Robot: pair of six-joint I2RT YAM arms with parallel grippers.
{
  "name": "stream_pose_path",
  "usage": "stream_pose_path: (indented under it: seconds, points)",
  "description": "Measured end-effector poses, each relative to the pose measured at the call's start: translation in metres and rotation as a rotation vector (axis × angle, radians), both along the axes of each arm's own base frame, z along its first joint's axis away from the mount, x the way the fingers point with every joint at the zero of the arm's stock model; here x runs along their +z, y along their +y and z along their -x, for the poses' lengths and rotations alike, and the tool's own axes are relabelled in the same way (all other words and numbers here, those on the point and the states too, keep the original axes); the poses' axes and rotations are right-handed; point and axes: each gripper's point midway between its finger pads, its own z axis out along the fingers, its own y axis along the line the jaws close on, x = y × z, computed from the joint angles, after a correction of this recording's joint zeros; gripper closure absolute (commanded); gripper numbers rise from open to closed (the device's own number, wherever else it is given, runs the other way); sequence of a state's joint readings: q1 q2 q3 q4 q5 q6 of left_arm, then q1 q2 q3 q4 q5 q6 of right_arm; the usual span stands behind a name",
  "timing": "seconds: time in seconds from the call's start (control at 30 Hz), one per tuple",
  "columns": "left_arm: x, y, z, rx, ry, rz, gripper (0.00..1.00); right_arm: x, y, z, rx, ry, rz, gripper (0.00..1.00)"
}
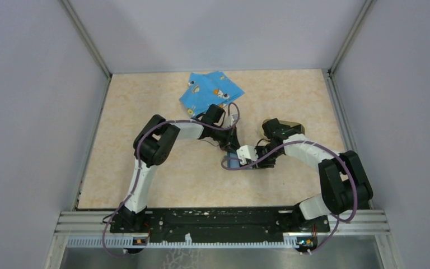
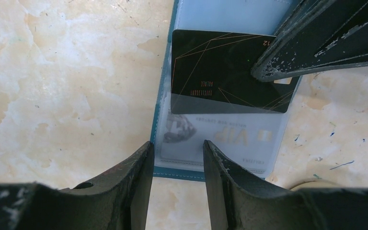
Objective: Put the credit cards into the card holder
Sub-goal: Insert the credit card into the card holder.
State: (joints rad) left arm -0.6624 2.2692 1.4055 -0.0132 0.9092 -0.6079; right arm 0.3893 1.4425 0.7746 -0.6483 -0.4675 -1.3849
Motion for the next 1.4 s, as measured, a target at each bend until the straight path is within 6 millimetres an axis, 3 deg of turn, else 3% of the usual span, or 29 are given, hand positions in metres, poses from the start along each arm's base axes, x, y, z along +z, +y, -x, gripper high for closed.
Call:
stream_pose_path:
  seconds: [0.8, 1.0, 1.03, 1.23, 1.4]
  points:
    - [-0.003, -0.011, 0.001, -0.021, 0.031, 0.011, 0.88, 0.001, 0.005, 0.001, -0.007, 0.003, -0.008, 0.56]
    - [-0.003, -0.012, 0.000, -0.020, 0.031, 0.013, 0.86, 0.020, 0.017, 0.003, -0.012, -0.014, -0.092, 0.55]
    - [-0.003, -0.012, 0.000, -0.020, 0.030, 0.013, 0.85, 0.025, 0.022, 0.004, -0.009, -0.022, -0.119, 0.57]
    - [-0.004, -0.012, 0.000, -0.020, 0.031, 0.013, 0.83, 0.043, 0.072, 0.016, 0.028, -0.039, -0.221, 0.94]
    - [-0.003, -0.013, 0.000, -0.020, 0.031, 0.014, 0.81, 0.032, 0.094, 0.005, -0.084, -0.043, -0.205, 0.98]
